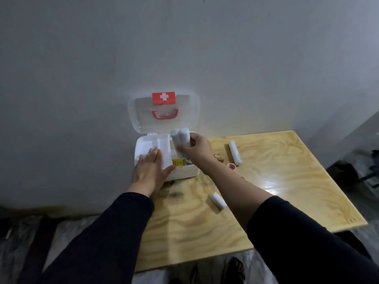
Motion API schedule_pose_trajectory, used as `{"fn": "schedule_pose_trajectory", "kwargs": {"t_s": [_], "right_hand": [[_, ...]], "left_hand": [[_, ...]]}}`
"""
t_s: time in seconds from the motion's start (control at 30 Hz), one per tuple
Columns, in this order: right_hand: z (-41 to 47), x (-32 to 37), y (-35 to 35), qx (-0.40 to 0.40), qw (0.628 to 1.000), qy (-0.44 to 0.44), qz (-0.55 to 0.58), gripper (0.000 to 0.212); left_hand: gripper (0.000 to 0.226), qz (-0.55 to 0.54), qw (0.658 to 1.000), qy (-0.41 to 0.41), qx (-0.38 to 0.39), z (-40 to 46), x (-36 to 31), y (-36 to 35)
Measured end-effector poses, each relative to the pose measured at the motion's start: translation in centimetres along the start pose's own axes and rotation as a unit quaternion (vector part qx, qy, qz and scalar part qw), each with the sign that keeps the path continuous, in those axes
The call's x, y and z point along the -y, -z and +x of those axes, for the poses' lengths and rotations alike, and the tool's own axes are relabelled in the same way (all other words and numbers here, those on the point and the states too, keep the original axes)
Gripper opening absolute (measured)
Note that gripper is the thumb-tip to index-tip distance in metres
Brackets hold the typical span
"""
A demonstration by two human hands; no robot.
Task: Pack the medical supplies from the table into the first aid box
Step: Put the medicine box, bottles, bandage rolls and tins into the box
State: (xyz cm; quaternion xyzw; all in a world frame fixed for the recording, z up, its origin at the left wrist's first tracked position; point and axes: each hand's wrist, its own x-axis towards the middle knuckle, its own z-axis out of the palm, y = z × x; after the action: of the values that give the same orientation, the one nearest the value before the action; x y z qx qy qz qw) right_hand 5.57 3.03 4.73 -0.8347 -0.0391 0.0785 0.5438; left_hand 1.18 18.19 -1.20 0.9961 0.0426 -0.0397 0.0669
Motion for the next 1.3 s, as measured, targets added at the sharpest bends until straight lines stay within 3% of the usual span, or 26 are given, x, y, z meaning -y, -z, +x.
{"fn": "schedule_pose_trajectory", "kwargs": {"t_s": [0.13,0.2,0.3,0.53,0.73,1.0,1.13,1.3], "right_hand": [[0.5,-0.8,-2.2,-0.006,0.996,-0.015,-0.087,0.032],[0.5,-1.0,-2.6,0.002,0.996,-0.015,-0.091,0.01],[0.2,-0.9,-2.9,0.0,0.995,-0.015,-0.097,0.032],[0.0,-0.7,-2.6,-0.041,0.996,0.002,-0.084,0.022],[0.7,-1.3,-2.2,-0.009,0.993,0.001,-0.122,0.045],[0.2,-0.8,-0.7,-0.015,0.994,0.03,-0.101,0.042],[-0.4,-0.5,1.7,-0.073,0.991,0.054,-0.095,0.034],[-2.4,-4.1,3.8,-0.091,0.981,-0.011,-0.17,0.03]], "left_hand": [[0.08,-0.007,0.999,-0.014,0.027,0.4,0.4,-0.6],[0.082,-0.008,0.999,-0.016,0.034,0.5,0.6,-0.8],[0.083,-0.006,0.999,-0.017,0.031,0.5,0.8,-1.0],[0.083,-0.001,1.0,-0.012,0.027,0.2,0.7,-0.9],[0.083,-0.004,1.0,-0.01,0.029,0.1,0.5,-0.7],[0.081,-0.002,1.0,-0.009,0.028,0.0,0.5,-0.3],[0.082,0.001,1.0,-0.006,0.03,0.0,0.6,-0.3],[0.082,0.0,0.999,-0.008,0.047,0.1,0.7,-0.7]]}}
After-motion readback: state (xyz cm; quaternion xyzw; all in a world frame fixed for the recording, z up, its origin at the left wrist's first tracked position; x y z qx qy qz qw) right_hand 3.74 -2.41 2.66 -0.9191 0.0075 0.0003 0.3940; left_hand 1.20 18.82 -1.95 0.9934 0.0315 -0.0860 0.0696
